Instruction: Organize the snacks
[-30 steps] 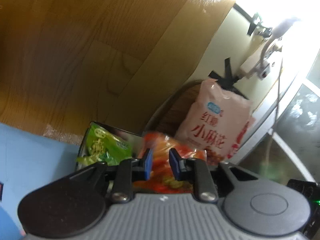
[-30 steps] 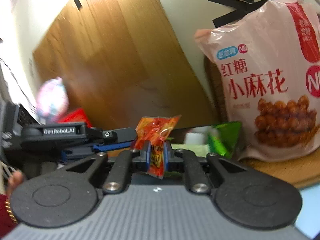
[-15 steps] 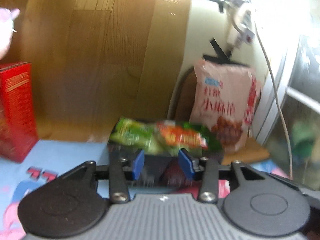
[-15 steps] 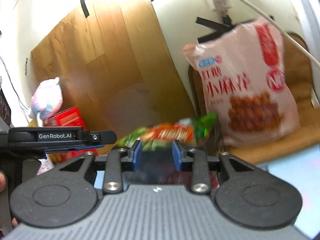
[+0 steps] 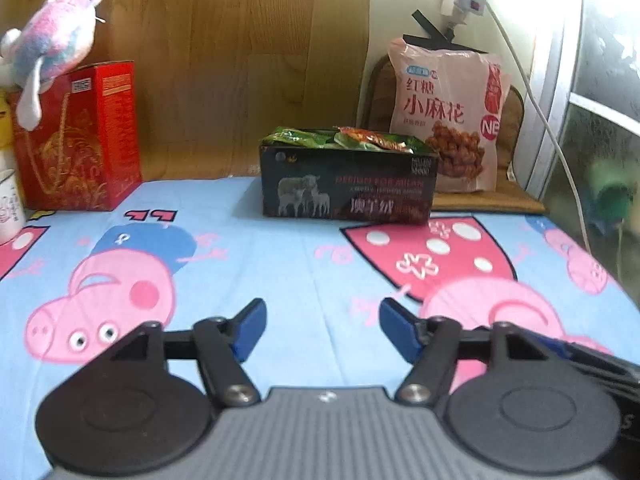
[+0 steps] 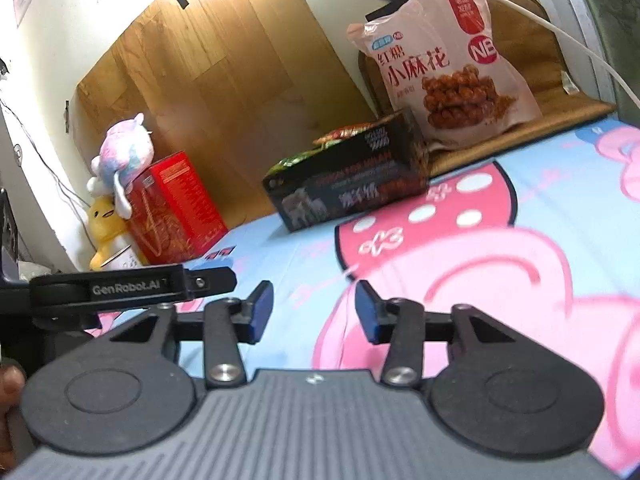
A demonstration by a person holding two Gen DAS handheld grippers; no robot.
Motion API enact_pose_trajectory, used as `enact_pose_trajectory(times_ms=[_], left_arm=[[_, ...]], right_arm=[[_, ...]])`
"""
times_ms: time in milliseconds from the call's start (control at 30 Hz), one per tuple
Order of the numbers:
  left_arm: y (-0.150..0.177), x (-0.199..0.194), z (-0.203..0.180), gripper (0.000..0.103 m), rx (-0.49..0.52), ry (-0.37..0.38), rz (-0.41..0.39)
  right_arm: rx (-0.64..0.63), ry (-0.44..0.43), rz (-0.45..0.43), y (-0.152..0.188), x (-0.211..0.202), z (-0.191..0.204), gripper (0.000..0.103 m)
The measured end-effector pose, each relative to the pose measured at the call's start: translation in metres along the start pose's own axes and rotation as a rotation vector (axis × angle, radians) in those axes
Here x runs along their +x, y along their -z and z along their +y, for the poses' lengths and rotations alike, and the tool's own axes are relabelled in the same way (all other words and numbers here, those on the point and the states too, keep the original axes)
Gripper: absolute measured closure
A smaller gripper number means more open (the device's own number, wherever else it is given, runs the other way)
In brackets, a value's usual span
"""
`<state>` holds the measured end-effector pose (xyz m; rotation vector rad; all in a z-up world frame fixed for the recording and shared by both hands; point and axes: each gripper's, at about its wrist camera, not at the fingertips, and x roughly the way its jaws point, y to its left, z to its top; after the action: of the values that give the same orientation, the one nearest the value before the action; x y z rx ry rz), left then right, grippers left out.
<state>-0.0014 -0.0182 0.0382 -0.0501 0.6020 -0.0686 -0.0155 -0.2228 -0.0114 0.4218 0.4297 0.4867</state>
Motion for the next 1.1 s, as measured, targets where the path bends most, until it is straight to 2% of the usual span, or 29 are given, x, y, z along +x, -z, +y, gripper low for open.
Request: enact_pose_trajectory(times_ms=[33, 133, 200, 333, 400, 567, 1100], left_arm=[[0.004, -0.004, -0.001, 0.017, 0.003, -0.004, -0.004], [0.012, -0.016, -0.003, 0.005, 0.011, -0.026, -0.025], [0.016, -0.022, -0.004, 0.000, 0.017, -0.044, -0.035], [0.021, -0.028, -0.005, 0.000, 0.013, -0.069, -0.033], [0.024, -0.029, -0.005, 0.000, 0.017, -0.097, -0.026], [0.029, -0.029, -0.005, 0.000, 0.017, -0.149, -0.013], [0.038, -0.018, -0.003, 0.000, -0.005, -0.177, 0.019]], right_arm=[[-0.003, 0.002, -0.002, 0.003, -0.004, 0.002, 0.047], [-0.009, 0.008, -0.013, 0.009, -0.015, 0.008, 0.042], [0.000, 0.017, -0.021, 0.012, -0.020, 0.011, 0.032], [0.013, 0.030, -0.028, 0.021, -0.027, 0.015, 0.026], [-0.005, 0.041, -0.037, 0.025, -0.030, 0.021, 0.017], [-0.019, 0.082, -0.071, 0.033, -0.035, 0.024, 0.008], [0.054, 0.172, -0.216, 0.037, -0.048, 0.011, 0.005]])
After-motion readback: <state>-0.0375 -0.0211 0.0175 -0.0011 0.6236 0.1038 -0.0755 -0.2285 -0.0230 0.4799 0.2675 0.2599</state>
